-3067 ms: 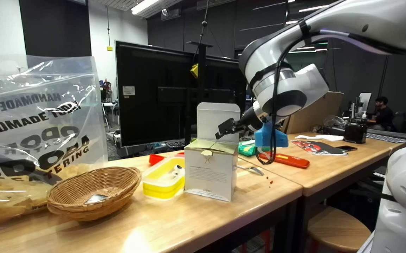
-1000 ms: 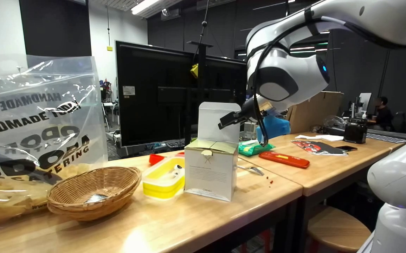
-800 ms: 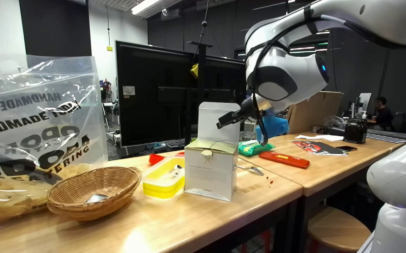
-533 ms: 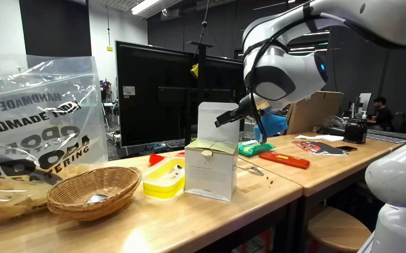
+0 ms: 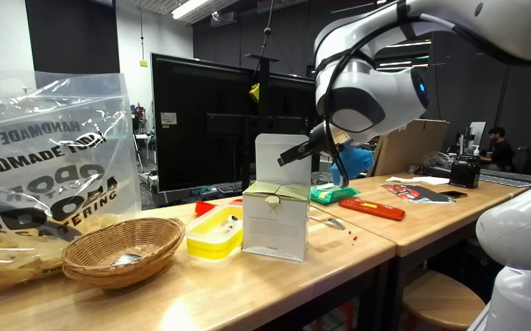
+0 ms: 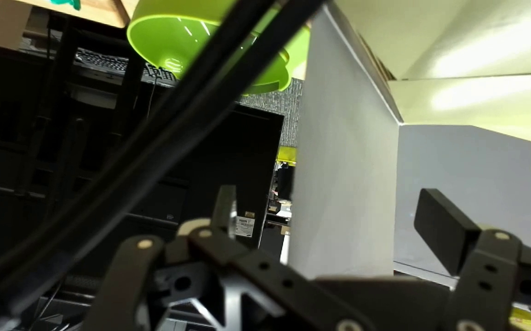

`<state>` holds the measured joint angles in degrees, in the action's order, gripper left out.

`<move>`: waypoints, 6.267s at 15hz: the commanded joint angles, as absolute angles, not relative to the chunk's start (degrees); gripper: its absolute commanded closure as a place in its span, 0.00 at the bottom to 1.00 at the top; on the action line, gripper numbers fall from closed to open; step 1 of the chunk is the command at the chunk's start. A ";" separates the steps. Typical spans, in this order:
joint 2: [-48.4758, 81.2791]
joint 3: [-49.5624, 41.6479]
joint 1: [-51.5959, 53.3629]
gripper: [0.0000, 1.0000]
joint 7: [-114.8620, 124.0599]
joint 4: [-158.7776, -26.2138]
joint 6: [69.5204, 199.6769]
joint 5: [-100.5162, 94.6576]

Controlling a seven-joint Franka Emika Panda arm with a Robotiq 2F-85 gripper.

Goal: Close the box

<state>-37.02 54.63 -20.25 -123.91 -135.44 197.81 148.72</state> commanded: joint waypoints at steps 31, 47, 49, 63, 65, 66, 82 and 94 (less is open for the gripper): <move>-42.24 65.93 -27.06 0.00 -123.67 -139.61 197.87 149.83; -40.79 65.30 -25.81 0.00 -123.90 -138.80 197.84 148.74; -40.80 65.30 -25.81 0.00 -123.91 -138.80 197.84 148.74; -42.81 67.66 -27.68 0.00 -123.06 -137.31 198.24 149.81; -44.30 68.59 -27.91 0.00 -122.48 -136.99 198.14 149.93; -45.20 68.91 -27.53 0.00 -121.96 -136.97 198.11 149.90; -45.72 68.06 -15.71 0.00 -119.22 -139.87 197.86 149.26; -37.32 64.08 -11.44 0.00 -119.33 -142.34 198.05 149.32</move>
<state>-39.33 65.57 -13.63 -118.57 -141.53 197.80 148.78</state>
